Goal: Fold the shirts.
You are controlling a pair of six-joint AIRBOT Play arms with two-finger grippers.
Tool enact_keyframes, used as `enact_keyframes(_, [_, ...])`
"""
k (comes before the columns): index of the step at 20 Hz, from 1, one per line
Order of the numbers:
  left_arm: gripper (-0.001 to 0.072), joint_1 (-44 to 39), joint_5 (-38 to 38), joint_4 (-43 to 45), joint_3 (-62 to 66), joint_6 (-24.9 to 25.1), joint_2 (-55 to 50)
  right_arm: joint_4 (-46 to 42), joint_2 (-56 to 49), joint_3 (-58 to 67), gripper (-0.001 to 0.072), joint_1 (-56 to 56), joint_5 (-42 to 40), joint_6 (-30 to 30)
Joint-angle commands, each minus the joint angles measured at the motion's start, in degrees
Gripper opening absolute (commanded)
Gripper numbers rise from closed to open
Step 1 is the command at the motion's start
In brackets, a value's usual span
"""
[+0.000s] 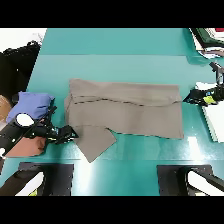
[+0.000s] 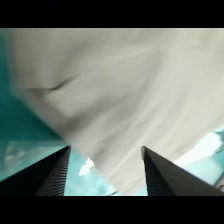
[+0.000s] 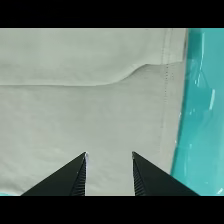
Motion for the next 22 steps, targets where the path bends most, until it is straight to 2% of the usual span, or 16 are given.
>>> enact_keyframes(1, [0.0541, 0.0, 6.1, -5.4, -2.6, 2.5, 0.1, 0.3, 0.1, -0.1, 0.0338, 0.7, -0.1, 0.0])
enact_keyframes(2, [0.0532, 0.0, 6.4, -6.4, -2.6, 3.1, 0.1, 0.3, 0.2, -0.1, 0.0339, 0.7, 0.2, 0.0])
enact_keyframes(3, [0.0301, 0.0, 6.4, -6.8, -2.6, 3.1, 0.1, 0.2, 0.2, -0.1, 0.0339, 0.7, 0.9, 0.0])
enact_keyframes(4, [0.0020, 0.0, 6.3, -7.0, -2.3, 4.2, 0.1, 0.2, 0.2, -0.1, 0.0338, 0.2, 2.1, 0.0])
enact_keyframes(7, [0.0026, 0.0, 3.7, -7.8, 0.0, 6.4, 0.1, 0.1, 1.2, -1.9, 0.0338, -3.5, 6.2, 0.0])
enact_keyframes(11, [0.0026, 0.0, 1.5, -7.7, 4.5, 8.0, 0.1, -0.5, 7.6, -14.7, 0.0347, -12.8, 6.3, 0.0])
enact_keyframes(12, [0.0026, 0.0, 1.6, -7.7, 5.1, 8.0, 0.1, -0.3, 8.8, -18.5, 0.0464, -15.9, 6.3, -0.5])
enact_keyframes(13, [0.0026, 0.0, 1.8, -7.7, 5.4, 8.0, 0.1, -0.2, 9.4, -21.6, 0.0550, -18.8, 6.3, -0.6])
enact_keyframes(16, [0.0026, 0.0, 2.3, -7.6, 5.4, 8.0, 0.1, 2.9, 8.9, -29.1, 0.0534, -25.5, 5.4, -2.3])
enact_keyframes(19, [0.0027, 0.0, 2.1, -7.7, 5.4, 8.0, 0.1, 7.7, 5.4, -32.4, 0.0523, -26.5, 2.2, -4.5])
enact_keyframes(20, [0.0027, 0.0, 2.1, -7.7, 5.4, 8.0, 0.1, 8.8, 3.6, -32.5, 0.0466, -25.6, 1.3, -5.0])
enact_keyframes(22, [0.0027, 0.0, 2.1, -7.7, 5.4, 8.0, 0.1, 9.6, 0.7, -32.0, 0.0441, -22.5, 0.2, -5.4])
